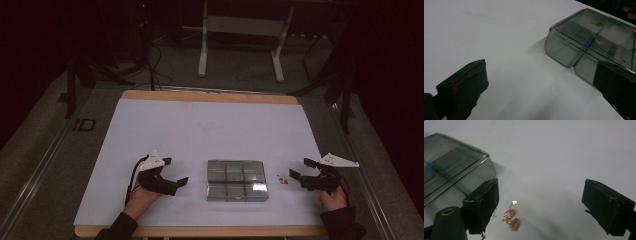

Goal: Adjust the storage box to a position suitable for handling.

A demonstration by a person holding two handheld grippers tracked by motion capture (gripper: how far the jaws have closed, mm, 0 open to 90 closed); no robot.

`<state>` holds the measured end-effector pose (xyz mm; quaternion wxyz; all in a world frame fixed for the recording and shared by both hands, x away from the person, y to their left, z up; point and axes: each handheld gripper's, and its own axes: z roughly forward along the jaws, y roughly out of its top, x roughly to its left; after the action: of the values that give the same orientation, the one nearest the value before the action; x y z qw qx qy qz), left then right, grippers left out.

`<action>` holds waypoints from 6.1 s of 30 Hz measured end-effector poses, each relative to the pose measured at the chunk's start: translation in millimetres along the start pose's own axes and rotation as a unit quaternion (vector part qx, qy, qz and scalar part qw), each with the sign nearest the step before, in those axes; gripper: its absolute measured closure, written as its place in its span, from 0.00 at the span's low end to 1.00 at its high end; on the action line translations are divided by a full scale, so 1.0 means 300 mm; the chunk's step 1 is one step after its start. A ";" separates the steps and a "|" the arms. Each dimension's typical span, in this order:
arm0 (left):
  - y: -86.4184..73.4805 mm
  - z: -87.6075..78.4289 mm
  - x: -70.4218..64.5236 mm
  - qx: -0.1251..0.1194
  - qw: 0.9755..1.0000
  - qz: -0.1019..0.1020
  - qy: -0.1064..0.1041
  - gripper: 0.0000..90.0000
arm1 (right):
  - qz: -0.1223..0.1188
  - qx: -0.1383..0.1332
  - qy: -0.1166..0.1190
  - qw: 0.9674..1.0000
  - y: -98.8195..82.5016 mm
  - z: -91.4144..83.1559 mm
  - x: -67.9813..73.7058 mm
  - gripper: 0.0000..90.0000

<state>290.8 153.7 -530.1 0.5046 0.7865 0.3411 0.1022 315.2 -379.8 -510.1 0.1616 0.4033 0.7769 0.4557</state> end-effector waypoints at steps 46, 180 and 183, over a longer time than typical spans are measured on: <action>0.039 0.122 -0.140 0.134 0.976 0.123 -0.124 0.86 | -0.179 0.125 0.224 0.950 -0.009 0.105 0.159 0.98; 0.284 0.249 -0.048 -0.001 0.999 0.026 0.022 0.86 | -0.130 -0.022 0.066 0.989 0.283 0.229 0.161 0.80; 0.274 0.262 -0.043 0.005 1.000 0.023 0.021 0.85 | -0.125 -0.017 0.064 0.990 0.281 0.240 0.159 0.79</action>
<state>356.5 67.5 -493.6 0.4912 0.7942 0.3341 0.1281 370.5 -279.5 -472.3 0.1742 0.2704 0.8222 0.4696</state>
